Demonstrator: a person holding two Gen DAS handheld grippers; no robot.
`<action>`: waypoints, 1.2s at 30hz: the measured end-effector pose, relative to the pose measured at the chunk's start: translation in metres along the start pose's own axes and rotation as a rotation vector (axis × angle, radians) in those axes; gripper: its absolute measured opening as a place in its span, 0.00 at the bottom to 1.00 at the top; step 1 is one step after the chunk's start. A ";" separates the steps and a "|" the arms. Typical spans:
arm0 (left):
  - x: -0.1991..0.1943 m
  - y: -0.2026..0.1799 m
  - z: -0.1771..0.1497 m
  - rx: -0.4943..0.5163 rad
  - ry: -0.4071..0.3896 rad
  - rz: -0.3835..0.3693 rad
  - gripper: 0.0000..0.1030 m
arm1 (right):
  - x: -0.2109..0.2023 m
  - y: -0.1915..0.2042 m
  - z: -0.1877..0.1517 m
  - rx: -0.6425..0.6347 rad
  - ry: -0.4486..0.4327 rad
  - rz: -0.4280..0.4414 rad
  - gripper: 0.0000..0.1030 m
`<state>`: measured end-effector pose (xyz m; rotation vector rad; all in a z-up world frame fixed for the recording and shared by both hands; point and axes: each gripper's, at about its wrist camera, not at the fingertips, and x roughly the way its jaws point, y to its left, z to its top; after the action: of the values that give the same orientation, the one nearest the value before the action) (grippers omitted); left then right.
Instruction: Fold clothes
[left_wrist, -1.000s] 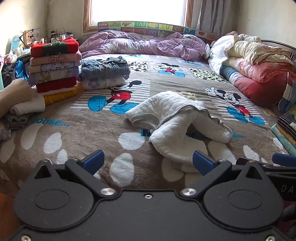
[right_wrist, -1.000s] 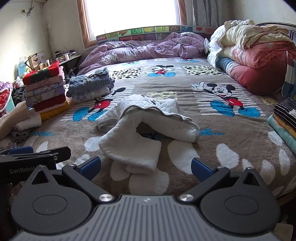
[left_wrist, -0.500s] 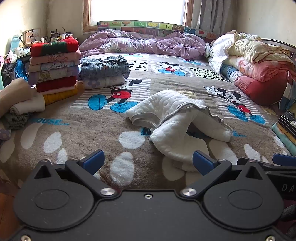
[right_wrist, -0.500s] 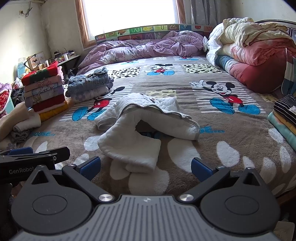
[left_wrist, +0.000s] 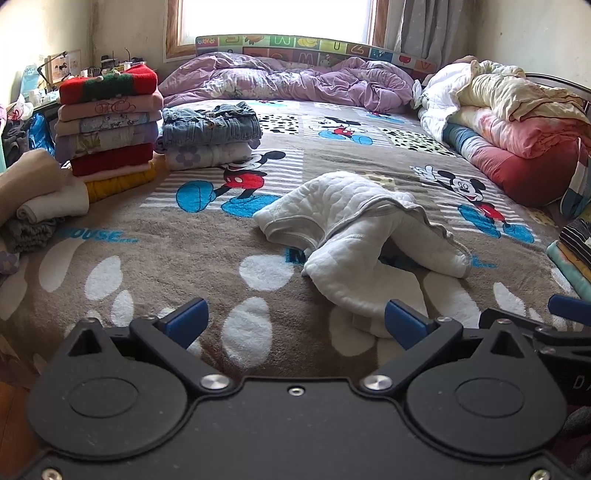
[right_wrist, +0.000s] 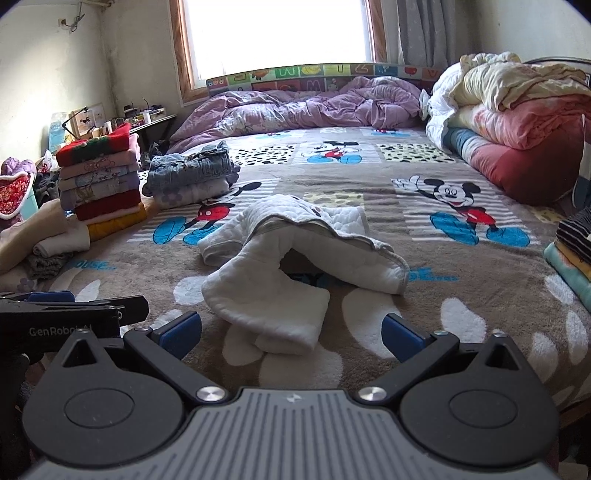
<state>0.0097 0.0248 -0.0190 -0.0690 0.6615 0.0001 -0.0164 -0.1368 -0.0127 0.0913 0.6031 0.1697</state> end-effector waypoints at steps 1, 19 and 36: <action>0.001 0.000 0.000 0.001 -0.001 0.000 1.00 | 0.001 0.000 0.000 -0.006 -0.007 -0.003 1.00; 0.053 0.030 -0.006 -0.042 0.000 -0.074 1.00 | 0.049 0.023 -0.012 -0.268 -0.078 0.067 1.00; 0.109 0.057 -0.014 -0.062 0.067 -0.069 1.00 | 0.123 0.106 -0.079 -0.926 -0.253 -0.080 0.80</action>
<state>0.0860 0.0781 -0.1006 -0.1524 0.7263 -0.0484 0.0240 -0.0072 -0.1318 -0.7959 0.2314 0.3391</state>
